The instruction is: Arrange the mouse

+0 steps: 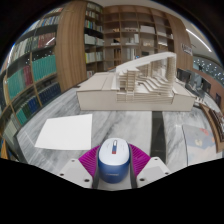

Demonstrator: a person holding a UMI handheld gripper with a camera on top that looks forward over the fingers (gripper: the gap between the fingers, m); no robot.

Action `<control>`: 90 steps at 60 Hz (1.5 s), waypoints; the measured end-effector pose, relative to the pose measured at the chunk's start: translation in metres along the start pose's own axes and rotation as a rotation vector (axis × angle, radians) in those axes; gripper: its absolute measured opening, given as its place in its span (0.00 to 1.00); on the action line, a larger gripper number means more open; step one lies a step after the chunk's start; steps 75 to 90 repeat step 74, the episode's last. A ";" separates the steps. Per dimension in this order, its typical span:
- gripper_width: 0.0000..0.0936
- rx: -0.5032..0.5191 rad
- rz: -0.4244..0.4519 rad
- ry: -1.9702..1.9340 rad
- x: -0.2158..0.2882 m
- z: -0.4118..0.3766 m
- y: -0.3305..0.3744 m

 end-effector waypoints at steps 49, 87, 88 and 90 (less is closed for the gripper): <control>0.57 -0.246 -0.056 -0.166 -0.021 0.350 -0.015; 0.89 -0.150 -0.023 -0.302 -0.059 0.303 0.141; 0.89 -0.150 -0.023 -0.302 -0.059 0.303 0.141; 0.89 -0.150 -0.023 -0.302 -0.059 0.303 0.141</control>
Point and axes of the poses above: the point between the fingertips, and its own axes, seen from behind it with the camera up: z to the right, x up, y backward, against the way the camera looks, the point moved 1 cm from there along y, backward, against the way the camera looks, and after that the axes turned 9 degrees about -x, right-handed, at the moved point
